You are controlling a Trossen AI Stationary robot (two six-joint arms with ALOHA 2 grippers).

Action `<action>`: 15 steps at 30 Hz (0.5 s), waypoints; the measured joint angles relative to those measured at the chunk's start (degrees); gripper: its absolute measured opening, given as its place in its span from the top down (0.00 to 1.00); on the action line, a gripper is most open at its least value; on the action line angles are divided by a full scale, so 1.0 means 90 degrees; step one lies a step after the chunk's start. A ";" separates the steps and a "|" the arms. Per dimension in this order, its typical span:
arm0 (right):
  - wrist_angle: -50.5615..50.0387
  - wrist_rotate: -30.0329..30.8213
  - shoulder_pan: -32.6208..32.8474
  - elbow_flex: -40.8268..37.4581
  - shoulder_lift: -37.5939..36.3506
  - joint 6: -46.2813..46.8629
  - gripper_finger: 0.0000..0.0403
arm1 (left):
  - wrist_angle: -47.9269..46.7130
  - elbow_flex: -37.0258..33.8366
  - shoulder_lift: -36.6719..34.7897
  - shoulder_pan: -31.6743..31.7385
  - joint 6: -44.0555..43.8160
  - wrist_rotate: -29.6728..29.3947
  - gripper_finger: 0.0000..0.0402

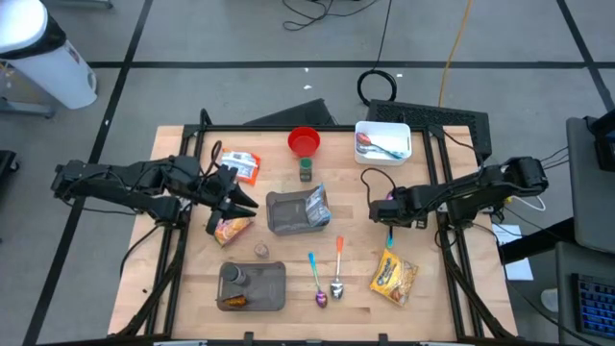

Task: Pick & Place Food Item
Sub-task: Put the top purple spoon into the white bin

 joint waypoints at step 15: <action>-0.0155 -0.0654 -0.0356 -0.0019 0.0047 -0.0640 0.96 | 0.0000 0.0000 0.0000 0.0000 0.0068 0.0000 0.68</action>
